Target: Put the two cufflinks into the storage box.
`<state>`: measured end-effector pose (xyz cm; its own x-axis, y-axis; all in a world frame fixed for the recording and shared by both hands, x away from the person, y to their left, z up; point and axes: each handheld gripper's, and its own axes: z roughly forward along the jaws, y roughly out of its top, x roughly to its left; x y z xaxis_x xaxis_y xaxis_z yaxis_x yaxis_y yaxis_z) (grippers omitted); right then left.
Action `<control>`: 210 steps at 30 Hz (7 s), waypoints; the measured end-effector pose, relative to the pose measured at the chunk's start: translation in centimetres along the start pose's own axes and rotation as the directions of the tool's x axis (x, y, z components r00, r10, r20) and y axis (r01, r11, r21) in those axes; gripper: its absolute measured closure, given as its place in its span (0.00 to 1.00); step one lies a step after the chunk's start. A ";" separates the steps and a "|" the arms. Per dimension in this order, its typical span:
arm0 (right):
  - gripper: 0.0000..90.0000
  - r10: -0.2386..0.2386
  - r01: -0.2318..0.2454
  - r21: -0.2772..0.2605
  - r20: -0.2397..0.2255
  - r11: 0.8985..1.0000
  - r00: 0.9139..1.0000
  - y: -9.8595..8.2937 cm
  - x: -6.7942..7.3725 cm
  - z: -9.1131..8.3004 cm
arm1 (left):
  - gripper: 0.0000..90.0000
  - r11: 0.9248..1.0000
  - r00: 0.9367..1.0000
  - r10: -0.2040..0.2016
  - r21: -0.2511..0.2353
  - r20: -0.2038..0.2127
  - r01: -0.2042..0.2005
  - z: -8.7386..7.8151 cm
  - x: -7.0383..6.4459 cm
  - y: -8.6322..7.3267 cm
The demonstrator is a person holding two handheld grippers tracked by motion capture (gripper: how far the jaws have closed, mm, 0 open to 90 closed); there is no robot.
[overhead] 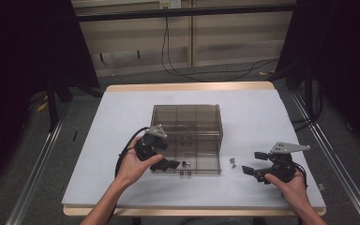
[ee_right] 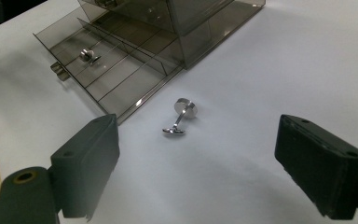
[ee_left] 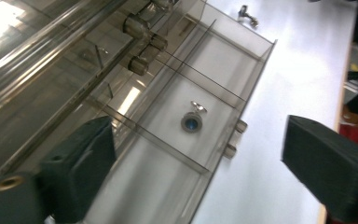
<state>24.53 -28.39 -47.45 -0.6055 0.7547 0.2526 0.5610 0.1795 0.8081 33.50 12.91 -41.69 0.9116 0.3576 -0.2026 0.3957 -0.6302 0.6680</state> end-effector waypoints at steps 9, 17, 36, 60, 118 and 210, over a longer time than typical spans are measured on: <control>0.15 -0.001 0.001 0.004 0.004 1.000 1.000 0.3 -0.1 0.0 | 0.06 0.999 0.999 -0.032 -0.040 -0.032 0.031 -1.7 -0.1 -2.1; 0.18 0.009 -0.009 0.013 0.003 1.000 1.000 0.7 -0.1 0.0 | 0.08 0.999 0.996 -0.031 -0.034 -0.081 0.028 -3.1 -0.9 -3.9; 0.33 0.014 -0.010 0.070 -0.061 0.998 0.998 2.5 -0.4 0.1 | 0.05 0.981 0.985 -0.138 -0.150 -0.105 0.122 -5.6 -2.2 -8.3; 0.58 -0.072 0.086 0.110 -0.122 0.990 0.990 6.4 -1.3 1.8 | 0.04 0.963 0.970 -0.196 -0.218 -0.145 0.162 -6.1 -1.9 -12.5; 0.83 -0.141 0.246 0.675 -0.208 0.696 0.968 8.7 0.3 9.1 | 0.04 0.963 0.971 -0.190 -0.217 -0.143 0.157 -6.4 -1.4 -13.0; 0.84 -0.201 0.304 0.208 -0.407 0.930 0.891 13.0 2.8 5.8 | 0.04 0.966 0.971 -0.187 -0.206 -0.148 0.155 -6.3 -1.3 -13.1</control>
<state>33.38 -20.26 -39.34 -0.8819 0.3796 0.2794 0.4545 0.5279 0.7174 26.46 25.04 -45.66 0.7947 0.5672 -0.2160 0.5007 -0.4115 0.7616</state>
